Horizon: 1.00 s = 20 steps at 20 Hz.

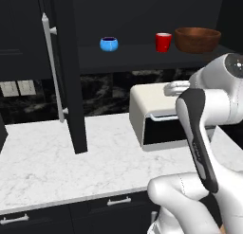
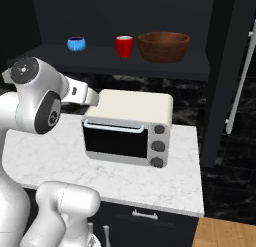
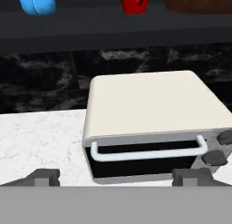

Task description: Gather all objects into one cabinet and sort the glasses and bowls to opposite sides.

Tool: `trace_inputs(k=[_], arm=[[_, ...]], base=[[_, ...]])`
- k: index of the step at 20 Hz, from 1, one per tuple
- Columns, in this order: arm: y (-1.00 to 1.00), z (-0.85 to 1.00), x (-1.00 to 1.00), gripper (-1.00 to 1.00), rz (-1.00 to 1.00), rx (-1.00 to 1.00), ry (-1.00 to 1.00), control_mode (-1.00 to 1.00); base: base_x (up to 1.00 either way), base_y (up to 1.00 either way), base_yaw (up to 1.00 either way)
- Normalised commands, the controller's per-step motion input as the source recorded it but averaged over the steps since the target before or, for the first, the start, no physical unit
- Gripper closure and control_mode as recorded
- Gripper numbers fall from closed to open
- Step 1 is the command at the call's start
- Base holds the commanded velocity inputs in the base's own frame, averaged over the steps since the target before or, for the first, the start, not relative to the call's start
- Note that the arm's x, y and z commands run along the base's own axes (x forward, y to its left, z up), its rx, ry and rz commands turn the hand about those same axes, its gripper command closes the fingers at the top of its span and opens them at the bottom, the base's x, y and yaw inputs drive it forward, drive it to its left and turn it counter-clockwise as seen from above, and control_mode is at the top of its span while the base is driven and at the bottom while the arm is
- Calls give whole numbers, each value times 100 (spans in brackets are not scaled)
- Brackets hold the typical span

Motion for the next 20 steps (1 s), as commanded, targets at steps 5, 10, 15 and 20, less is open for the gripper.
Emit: trace_inputs(k=[5, 10, 15, 20], arm=[[-6, 79, 0, -100, -2, 5, 7, -100], [4, 21, 0, -100, 0, -2, 34, -100], [0, -1, -1, -100, 0, -4, 10, -100], [0, 0, 0, -100, 0, -1, 0, 100]], base=[[0, 0, 0], [0, 0, 0], [0, 0, 0], [-1, 0, 0]])
